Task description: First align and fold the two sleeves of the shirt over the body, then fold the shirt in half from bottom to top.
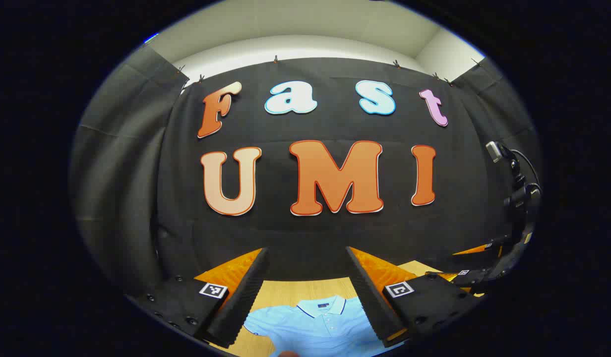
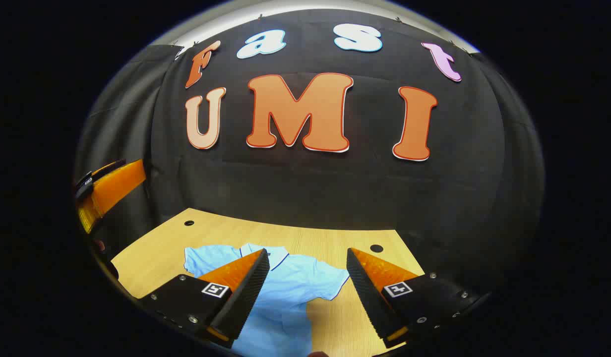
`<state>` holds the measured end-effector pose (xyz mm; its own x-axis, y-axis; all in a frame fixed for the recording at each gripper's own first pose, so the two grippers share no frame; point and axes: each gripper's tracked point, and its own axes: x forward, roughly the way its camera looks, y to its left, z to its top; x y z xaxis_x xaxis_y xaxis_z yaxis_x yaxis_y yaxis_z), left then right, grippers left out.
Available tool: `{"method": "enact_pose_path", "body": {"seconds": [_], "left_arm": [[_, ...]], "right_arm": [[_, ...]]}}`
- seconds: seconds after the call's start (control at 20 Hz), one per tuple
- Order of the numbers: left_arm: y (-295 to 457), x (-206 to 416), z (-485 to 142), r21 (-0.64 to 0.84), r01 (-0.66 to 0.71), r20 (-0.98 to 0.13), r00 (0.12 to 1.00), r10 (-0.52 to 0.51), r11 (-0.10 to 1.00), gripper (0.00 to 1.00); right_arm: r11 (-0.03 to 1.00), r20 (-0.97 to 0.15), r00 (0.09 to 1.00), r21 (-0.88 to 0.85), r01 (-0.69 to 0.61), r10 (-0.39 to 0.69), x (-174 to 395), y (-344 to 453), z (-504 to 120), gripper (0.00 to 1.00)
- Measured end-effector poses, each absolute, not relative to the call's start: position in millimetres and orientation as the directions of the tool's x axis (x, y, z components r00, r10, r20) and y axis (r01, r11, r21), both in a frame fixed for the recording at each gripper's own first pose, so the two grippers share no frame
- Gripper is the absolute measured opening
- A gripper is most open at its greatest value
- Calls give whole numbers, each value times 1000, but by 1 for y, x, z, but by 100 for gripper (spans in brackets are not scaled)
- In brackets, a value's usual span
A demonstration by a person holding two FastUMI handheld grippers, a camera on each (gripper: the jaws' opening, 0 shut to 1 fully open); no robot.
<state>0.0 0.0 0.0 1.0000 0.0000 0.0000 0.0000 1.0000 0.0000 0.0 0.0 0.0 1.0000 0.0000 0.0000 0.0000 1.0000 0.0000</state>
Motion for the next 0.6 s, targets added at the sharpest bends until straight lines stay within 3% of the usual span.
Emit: {"method": "enact_pose_path", "body": {"seconds": [0.3, 0.6], "left_arm": [[-5, -4, 4, 1, -37, 7, 999, 37, 999, 100], [-6, -7, 11, 15, -47, 22, 999, 47, 999, 100]], "right_arm": [[1000, 93, 996, -6, 15, -15, -4, -11, 19, 98], [1000, 13, 1000, -17, -5, 5, 18, -16, -3, 97]]}}
